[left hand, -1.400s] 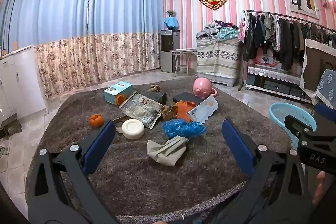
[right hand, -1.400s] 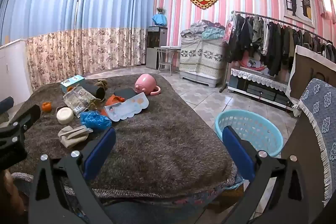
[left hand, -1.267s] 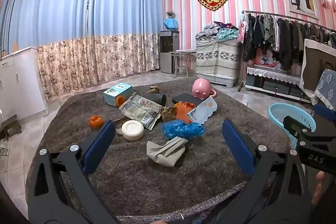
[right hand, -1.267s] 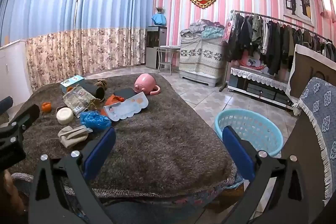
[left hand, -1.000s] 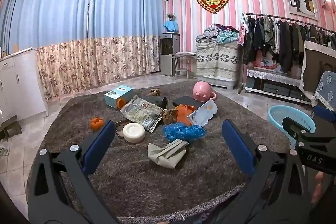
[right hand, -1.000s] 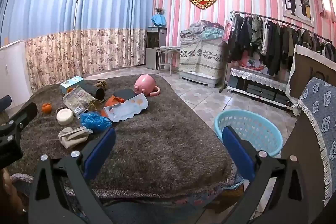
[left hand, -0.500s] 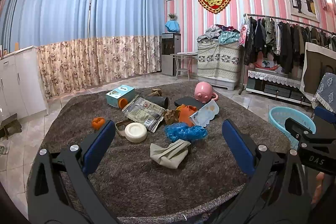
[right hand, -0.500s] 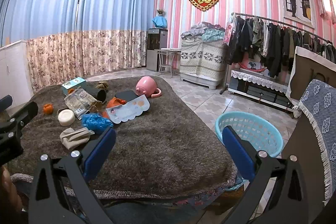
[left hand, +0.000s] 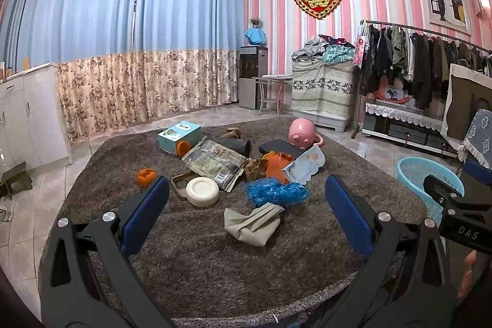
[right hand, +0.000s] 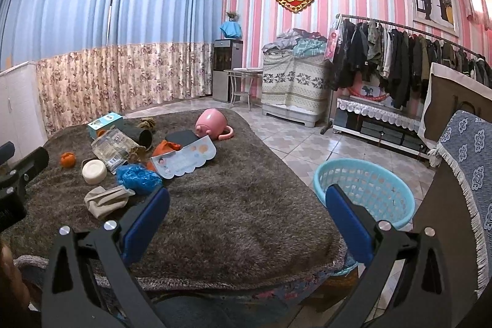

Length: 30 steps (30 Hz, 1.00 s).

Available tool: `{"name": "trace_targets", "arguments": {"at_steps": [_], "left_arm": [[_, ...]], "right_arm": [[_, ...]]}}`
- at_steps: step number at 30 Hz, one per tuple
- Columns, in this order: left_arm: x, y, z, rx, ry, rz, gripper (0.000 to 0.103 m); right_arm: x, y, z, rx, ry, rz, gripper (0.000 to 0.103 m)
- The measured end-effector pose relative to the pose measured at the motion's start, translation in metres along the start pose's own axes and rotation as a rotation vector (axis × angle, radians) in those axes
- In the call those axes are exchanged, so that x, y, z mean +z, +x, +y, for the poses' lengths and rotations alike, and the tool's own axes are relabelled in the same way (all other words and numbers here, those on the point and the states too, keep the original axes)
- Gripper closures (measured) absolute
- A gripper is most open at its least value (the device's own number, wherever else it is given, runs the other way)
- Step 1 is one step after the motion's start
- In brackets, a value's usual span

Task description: Collect trash

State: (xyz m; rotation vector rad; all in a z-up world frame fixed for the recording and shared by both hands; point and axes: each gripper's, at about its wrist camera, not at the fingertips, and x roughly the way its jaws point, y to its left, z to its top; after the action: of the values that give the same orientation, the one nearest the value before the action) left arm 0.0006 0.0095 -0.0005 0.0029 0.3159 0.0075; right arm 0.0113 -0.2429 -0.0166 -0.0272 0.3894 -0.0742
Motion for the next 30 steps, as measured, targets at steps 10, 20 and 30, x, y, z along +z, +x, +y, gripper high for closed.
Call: {"name": "trace_targets", "arguments": {"at_steps": [10,20,30], "left_arm": [[-0.0024,0.0033,0.0042,0.002,-0.004,0.004,0.005],[-0.0011,0.0027,0.0048,0.003,-0.005,0.004,0.005],[-0.0013,0.0048,0.0073,0.003,-0.011,0.010,0.005]], "right_arm": [[-0.0024,-0.0003,0.0023,0.003,-0.018,-0.010,0.004],[-0.0043,0.0027,0.0016,-0.007,-0.029,-0.006,0.004],[-0.0032,0.0037,0.0014,-0.009,-0.032,-0.007,0.004]]}}
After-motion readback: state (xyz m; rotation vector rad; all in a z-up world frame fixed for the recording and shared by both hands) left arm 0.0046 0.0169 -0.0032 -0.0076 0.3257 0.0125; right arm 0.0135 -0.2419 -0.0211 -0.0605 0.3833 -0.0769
